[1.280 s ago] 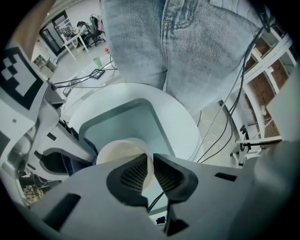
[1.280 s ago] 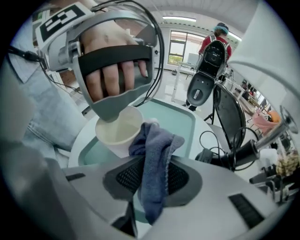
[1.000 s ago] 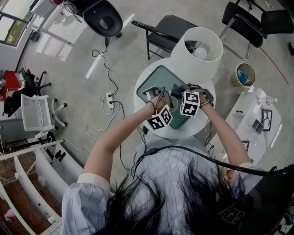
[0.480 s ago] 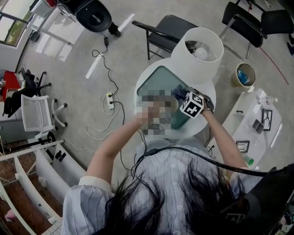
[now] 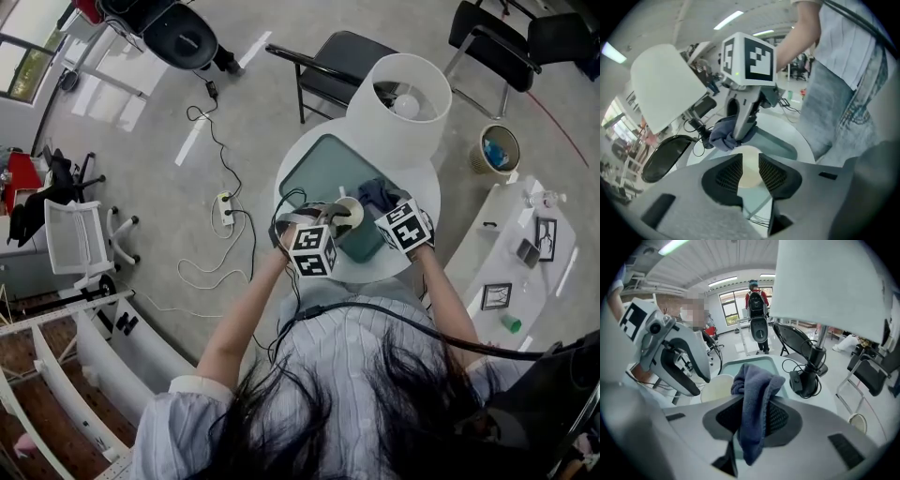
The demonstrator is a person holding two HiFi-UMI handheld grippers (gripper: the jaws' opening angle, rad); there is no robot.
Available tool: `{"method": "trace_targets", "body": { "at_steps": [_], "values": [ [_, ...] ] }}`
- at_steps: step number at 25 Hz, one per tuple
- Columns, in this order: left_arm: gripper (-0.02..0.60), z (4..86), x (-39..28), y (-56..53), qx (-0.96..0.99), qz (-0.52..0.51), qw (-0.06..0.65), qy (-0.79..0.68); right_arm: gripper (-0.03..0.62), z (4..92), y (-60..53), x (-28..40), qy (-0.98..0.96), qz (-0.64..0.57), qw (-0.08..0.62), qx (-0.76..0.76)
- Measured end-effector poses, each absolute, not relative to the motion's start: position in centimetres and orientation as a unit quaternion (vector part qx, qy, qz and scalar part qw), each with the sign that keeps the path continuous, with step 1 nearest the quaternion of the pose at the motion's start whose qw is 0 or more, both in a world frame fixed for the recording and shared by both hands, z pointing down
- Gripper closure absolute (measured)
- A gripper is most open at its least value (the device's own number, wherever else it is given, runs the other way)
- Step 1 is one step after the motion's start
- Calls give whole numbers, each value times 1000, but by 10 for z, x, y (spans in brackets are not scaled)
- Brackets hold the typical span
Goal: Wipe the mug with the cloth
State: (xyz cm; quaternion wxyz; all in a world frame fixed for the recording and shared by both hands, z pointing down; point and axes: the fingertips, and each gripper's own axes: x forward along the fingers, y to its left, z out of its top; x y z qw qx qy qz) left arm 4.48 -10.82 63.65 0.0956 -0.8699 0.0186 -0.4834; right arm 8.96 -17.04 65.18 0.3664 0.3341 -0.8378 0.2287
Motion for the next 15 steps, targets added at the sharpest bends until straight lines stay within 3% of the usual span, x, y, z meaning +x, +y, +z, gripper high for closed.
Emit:
{"method": "trace_targets", "body": {
  "at_steps": [8, 10, 15],
  "values": [
    [469, 606, 32, -129, -900, -374, -79, 210, 485, 616, -161, 85, -841, 277, 272, 377],
    [497, 600, 28, -130, -901, -341, -120, 241, 485, 613, -157, 83, -842, 279, 267, 377],
    [532, 589, 13, -125, -890, -310, -149, 301, 485, 605, -148, 75, -844, 285, 247, 382]
  ]
}}
